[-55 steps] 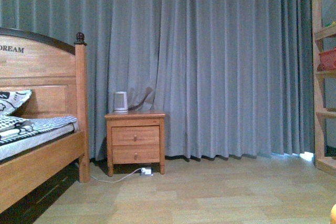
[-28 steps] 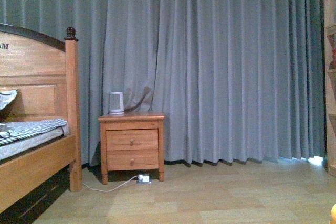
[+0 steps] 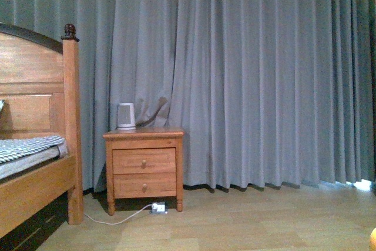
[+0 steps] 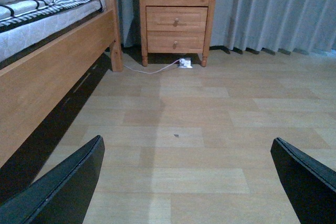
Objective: Put away toys
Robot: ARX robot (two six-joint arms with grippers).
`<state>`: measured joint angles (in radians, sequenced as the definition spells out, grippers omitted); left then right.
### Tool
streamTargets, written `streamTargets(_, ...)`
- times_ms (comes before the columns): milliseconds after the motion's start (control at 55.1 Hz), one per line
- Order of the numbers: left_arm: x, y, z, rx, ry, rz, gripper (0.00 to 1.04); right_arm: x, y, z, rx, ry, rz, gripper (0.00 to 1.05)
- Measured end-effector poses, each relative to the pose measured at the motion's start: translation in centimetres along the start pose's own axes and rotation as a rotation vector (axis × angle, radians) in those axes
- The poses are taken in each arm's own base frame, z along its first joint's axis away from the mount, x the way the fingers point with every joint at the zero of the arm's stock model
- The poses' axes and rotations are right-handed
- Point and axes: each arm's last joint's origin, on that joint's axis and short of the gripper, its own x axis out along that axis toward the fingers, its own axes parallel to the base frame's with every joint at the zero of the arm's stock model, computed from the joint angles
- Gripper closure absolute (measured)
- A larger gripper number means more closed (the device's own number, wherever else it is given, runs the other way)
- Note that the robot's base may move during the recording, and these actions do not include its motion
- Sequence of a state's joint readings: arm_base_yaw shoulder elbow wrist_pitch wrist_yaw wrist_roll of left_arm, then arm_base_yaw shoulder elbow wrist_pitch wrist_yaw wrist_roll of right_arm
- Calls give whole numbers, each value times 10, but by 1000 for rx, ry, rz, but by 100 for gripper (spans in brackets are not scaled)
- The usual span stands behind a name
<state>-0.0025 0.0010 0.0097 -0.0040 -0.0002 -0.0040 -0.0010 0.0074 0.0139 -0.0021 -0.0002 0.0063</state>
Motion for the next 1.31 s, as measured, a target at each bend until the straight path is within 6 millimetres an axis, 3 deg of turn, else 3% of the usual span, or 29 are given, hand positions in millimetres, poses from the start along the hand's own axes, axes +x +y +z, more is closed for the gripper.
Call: streamTargets(1307,0,0,0,0,0,0,6,0,0,0,0,0,0,97)
